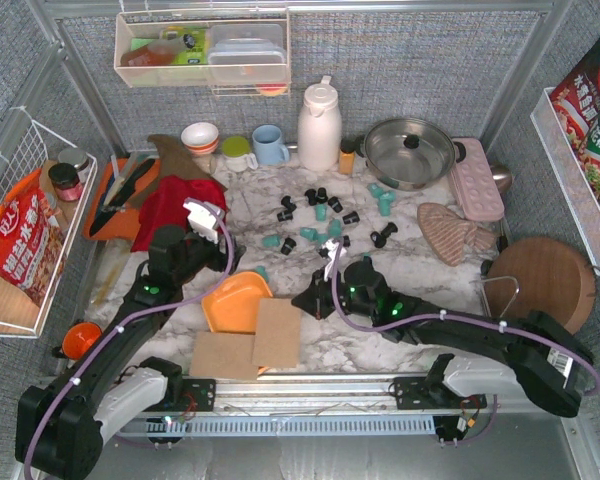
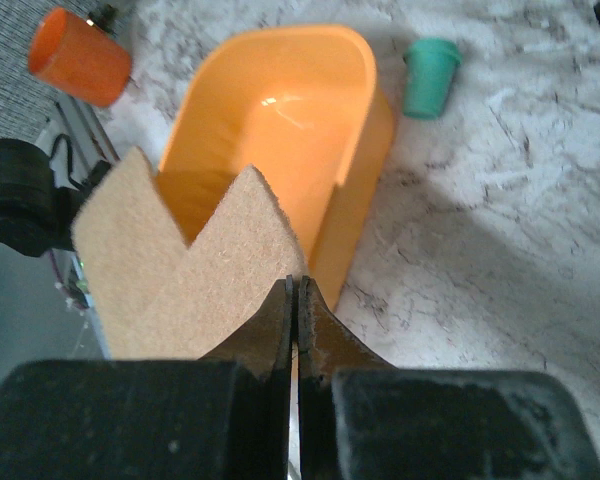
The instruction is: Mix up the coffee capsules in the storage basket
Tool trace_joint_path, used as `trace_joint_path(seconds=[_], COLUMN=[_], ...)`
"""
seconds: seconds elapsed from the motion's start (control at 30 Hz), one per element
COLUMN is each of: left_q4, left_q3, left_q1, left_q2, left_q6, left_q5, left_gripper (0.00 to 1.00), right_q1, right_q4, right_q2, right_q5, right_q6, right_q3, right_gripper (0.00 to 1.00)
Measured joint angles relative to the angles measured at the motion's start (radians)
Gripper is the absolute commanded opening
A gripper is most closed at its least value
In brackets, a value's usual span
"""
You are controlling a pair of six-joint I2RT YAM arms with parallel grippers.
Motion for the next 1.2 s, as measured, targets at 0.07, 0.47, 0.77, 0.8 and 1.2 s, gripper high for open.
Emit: trace_joint_path(seconds=[0.07,0.47,0.77,0.8,1.2], left_q4=[0.000,0.000,-0.024,-0.024,-0.031], left_q3=[0.000,-0.002,0.023,0.034,0.078], left_q1=[0.000,0.000,0.000,0.000,0.000], left_q2=[-0.002,-0.008,-0.013,-0.013,-0.036], left_q6=[0.000,0.003,0.002,0.000,-0.108], left_q5=[-0.009,-0.018,-0.076,-0.098,-0.277], left_gripper=[0.83,0.89,0.99,0.99,0.99], right_q1=[0.000,-0.040,-0.181,-0.204,-0.685], right_q4=[-0.027,-0.236,-0.327,-0.317,-0.064], right_q2=[-0.029,-0.249,-0.371,-0.381,-0.299], right_q5=[-0.002,0.104,0.423,0.481,0.854], right_q6=[-0.003,-0.133,-0.248,-0.259,-0.222], right_q3=[0.023,0.141,0.180,0.168,-0.047], right_gripper=[0.00,0.00,0.00,0.00,0.00])
